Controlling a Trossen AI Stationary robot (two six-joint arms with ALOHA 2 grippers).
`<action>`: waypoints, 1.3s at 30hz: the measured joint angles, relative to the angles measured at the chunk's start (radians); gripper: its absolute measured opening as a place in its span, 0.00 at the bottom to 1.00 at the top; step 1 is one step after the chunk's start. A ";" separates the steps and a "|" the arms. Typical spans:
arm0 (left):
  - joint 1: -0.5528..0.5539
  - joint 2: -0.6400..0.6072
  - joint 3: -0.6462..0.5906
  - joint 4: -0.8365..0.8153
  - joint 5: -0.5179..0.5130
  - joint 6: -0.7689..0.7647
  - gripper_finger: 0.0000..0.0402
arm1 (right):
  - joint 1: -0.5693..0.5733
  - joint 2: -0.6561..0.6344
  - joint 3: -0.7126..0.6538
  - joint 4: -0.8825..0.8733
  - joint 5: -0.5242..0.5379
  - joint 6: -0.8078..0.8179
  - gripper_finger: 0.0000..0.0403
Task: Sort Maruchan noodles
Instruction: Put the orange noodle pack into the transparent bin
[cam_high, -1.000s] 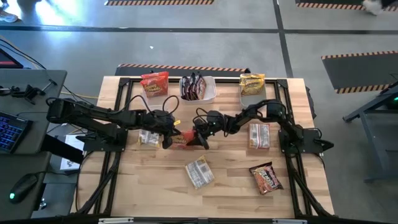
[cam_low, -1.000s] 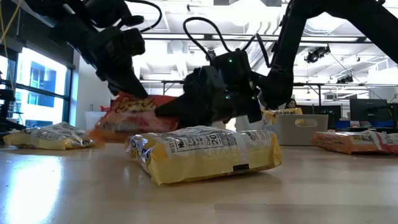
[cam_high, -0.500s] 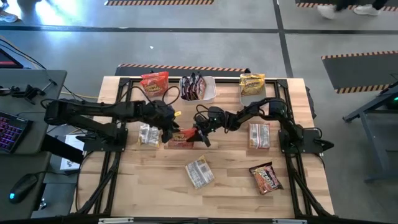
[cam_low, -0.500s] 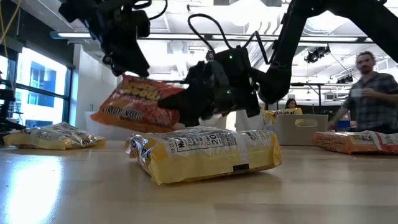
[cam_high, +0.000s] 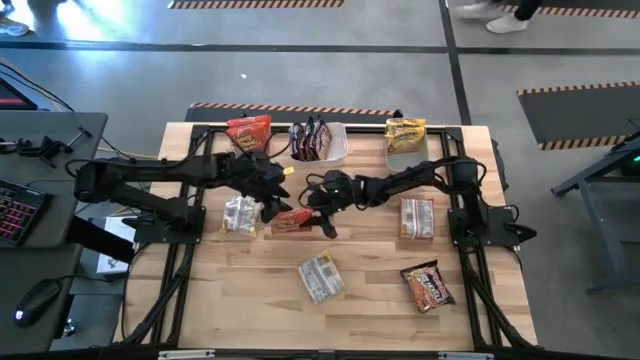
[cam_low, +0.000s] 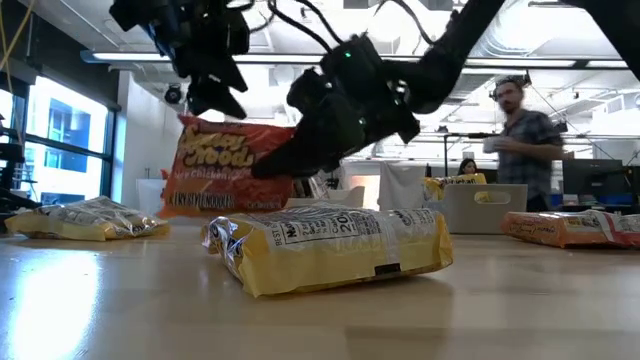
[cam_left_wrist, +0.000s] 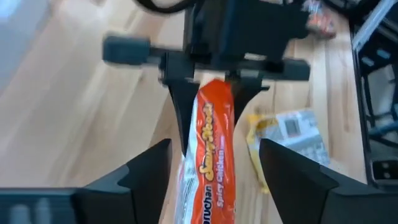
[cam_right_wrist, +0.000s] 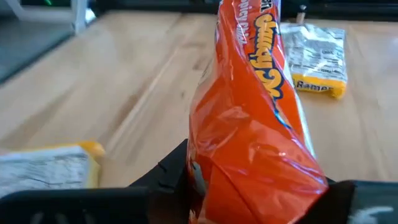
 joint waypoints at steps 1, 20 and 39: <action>0.000 0.006 0.000 -0.005 0.013 -0.001 0.59 | 0.005 0.000 0.015 -0.026 0.014 -0.019 0.28; -0.085 0.102 -0.002 -0.044 0.025 0.161 0.60 | 0.013 0.000 0.069 -0.080 0.041 -0.056 0.28; -0.094 0.133 0.039 -0.078 -0.062 0.258 0.30 | 0.013 0.000 0.069 -0.072 0.060 -0.006 0.30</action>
